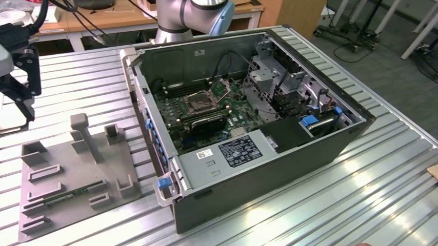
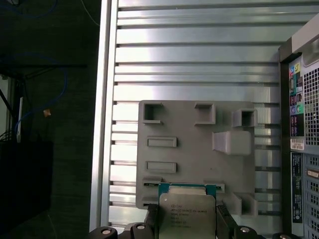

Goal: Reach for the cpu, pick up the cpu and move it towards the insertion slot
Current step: 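Pick up the cpu and move it towards the insertion slot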

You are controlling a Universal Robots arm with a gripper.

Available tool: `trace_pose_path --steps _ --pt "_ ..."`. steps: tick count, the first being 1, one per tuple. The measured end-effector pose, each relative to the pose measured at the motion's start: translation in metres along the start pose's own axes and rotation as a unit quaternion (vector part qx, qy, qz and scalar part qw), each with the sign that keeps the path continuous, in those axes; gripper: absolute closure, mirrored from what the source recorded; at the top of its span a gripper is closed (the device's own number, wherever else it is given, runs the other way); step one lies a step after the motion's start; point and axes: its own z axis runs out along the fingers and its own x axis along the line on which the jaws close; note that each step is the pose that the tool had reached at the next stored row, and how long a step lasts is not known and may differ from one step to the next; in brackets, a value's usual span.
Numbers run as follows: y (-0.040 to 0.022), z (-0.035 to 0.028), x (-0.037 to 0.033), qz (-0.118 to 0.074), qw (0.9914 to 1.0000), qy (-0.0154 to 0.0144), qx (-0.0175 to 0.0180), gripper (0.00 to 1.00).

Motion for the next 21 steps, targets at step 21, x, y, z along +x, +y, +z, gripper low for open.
trace_pose_path --steps 21 --pt "-0.0105 -0.0004 -0.0156 0.0 1.0 0.0 0.0 0.46"
